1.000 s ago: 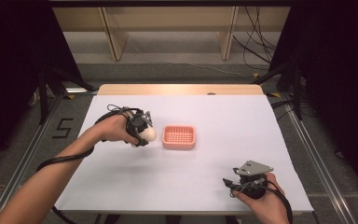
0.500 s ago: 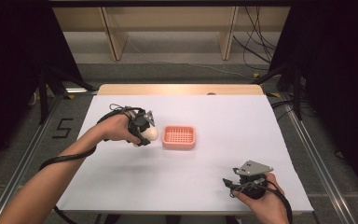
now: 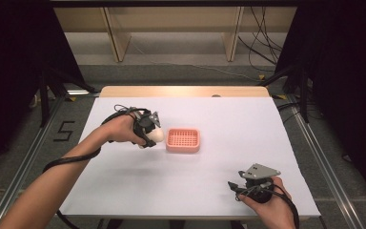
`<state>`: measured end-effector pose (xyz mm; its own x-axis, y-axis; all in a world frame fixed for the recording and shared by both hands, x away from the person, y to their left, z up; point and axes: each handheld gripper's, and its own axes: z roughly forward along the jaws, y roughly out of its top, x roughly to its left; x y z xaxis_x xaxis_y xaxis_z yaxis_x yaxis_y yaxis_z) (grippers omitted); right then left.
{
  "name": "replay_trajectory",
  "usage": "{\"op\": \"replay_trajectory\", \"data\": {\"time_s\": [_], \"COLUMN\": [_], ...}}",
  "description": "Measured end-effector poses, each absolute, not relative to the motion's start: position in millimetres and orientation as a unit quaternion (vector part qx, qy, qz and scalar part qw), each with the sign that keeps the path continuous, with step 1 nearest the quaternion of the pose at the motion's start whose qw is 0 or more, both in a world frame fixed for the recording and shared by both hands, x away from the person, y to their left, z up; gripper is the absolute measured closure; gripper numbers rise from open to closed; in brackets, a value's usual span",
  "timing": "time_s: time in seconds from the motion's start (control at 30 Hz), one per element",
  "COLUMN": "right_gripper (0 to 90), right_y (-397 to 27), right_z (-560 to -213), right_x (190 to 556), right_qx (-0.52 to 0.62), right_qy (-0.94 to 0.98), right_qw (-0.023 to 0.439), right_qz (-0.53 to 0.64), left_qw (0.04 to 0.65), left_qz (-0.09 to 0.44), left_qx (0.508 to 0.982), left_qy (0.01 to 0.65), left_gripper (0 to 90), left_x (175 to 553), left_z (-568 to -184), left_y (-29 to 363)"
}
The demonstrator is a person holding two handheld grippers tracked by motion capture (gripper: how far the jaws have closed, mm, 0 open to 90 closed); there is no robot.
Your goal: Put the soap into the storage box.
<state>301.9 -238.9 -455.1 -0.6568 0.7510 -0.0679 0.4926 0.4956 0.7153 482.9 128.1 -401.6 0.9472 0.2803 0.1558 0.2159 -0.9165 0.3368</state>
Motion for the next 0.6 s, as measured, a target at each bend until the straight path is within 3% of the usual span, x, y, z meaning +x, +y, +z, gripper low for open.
{"op": "replay_trajectory", "data": {"time_s": [0.6], "right_gripper": [45.6], "right_y": [-238.4], "right_z": [-454.5], "right_x": [300.5], "right_qx": [0.377], "right_qy": [0.841], "right_qw": [0.182], "right_qz": [0.341], "left_qw": [0.171], "left_qz": [0.105], "left_qx": [0.973], "left_qy": [0.118], "left_gripper": [49.7], "left_x": [484.4], "left_z": [-400.2], "left_y": [123.2]}}
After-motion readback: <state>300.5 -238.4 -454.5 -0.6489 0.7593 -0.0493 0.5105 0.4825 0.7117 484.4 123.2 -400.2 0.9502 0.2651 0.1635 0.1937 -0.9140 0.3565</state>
